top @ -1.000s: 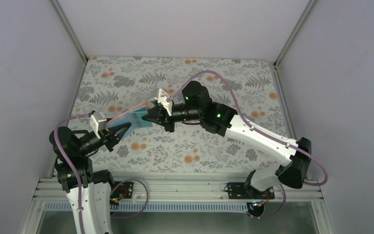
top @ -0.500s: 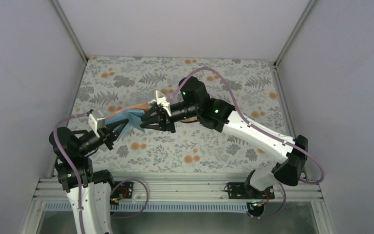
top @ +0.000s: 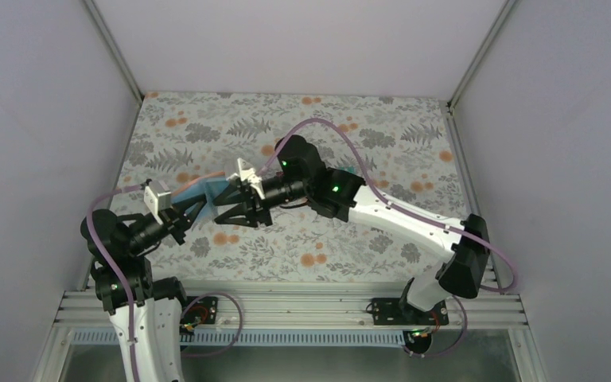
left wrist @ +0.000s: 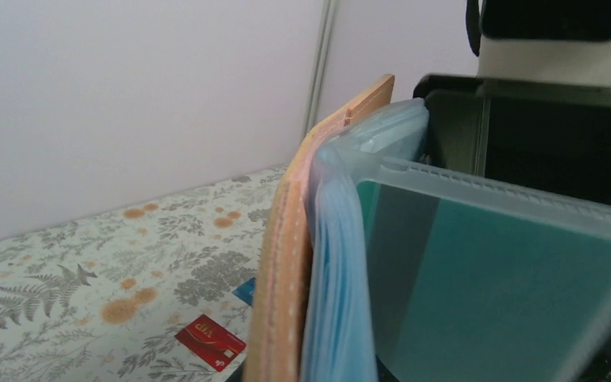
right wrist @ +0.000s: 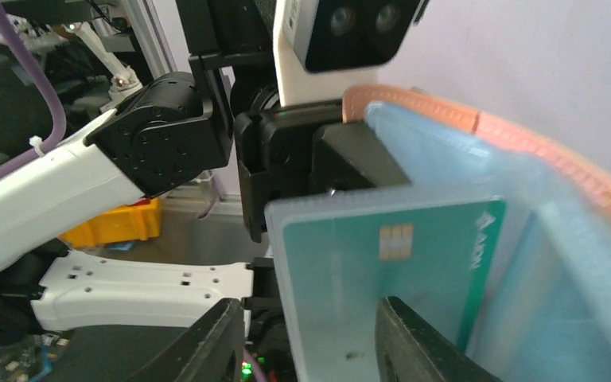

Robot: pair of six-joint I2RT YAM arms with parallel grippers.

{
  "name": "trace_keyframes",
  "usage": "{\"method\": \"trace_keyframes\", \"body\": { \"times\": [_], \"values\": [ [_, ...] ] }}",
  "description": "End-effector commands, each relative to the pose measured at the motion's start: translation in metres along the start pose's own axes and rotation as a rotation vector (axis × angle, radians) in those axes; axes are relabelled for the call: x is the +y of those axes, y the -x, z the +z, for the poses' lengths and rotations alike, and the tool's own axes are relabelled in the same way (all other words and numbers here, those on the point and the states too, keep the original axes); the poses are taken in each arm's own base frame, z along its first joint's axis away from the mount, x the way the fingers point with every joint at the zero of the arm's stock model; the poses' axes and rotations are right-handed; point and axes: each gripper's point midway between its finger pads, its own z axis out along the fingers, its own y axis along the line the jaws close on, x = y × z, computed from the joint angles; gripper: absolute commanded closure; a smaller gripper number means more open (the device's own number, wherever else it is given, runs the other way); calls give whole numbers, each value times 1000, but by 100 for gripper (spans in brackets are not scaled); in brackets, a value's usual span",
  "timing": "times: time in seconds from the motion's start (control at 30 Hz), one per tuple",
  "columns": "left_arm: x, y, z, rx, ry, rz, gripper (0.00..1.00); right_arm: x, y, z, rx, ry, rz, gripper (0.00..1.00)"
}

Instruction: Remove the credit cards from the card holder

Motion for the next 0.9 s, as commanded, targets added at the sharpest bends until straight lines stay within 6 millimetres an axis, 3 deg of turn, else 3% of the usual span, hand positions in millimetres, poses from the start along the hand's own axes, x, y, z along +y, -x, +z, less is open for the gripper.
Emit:
{"method": "trace_keyframes", "body": {
  "times": [0.0, 0.27, 0.53, 0.73, 0.87],
  "values": [
    [-3, 4, -1, -17, 1, 18, 98, 5, 3, 11, -6, 4, -23, 52],
    [-3, 4, -1, -17, -5, 18, 98, -26, 1, 19, -5, -153, 23, 44],
    [-4, 3, -1, -15, -15, 12, 98, -27, 6, 26, -22, -173, 16, 45],
    [-4, 2, 0, -18, -22, 16, 98, -50, 11, 13, -38, -336, 40, 41],
    [-6, 5, -1, -16, -29, 26, 97, -56, 15, 1, -59, -385, 54, 29]
  ]
}}
